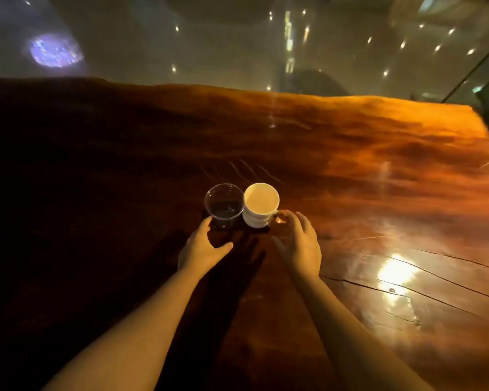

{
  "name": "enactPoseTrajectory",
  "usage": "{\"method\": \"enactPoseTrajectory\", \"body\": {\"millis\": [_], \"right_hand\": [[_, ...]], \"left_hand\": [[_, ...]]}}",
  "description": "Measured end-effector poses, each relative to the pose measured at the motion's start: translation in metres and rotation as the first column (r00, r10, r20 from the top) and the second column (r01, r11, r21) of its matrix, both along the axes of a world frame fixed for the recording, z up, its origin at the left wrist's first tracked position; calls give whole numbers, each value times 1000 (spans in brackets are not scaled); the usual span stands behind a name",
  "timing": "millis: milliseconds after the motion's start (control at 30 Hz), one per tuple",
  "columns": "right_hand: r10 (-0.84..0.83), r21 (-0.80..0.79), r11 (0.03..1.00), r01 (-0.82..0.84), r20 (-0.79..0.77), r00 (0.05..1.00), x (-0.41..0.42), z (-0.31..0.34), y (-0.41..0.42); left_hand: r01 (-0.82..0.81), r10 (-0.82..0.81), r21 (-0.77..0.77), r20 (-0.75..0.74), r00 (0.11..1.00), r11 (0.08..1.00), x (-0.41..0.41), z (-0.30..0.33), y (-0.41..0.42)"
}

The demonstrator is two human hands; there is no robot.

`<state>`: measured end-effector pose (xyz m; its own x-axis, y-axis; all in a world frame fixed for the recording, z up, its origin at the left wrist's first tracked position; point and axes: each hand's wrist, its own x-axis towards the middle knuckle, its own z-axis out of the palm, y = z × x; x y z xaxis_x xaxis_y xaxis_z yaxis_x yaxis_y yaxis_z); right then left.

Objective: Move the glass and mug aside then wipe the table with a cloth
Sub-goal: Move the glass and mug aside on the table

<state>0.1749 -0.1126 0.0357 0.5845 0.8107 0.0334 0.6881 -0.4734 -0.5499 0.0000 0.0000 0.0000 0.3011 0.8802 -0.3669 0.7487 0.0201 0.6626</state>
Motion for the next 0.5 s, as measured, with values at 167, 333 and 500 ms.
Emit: {"method": "enactPoseTrajectory", "body": {"millis": [167, 333, 500], "right_hand": [[-171, -6, 984, 176, -267, 948, 32, -20, 29], [-116, 138, 975, 176, -360, 926, 45, -32, 30], [-65, 202, 969, 144, -356, 932, 47, -32, 27]], "left_hand": [[-214, 213, -18, 199, 957, 977, 28, -24, 25], [-259, 242, -8, 384, 891, 966, 47, -37, 38], [-289, 242, 40, 445, 862, 956, 55, -38, 32]]}}
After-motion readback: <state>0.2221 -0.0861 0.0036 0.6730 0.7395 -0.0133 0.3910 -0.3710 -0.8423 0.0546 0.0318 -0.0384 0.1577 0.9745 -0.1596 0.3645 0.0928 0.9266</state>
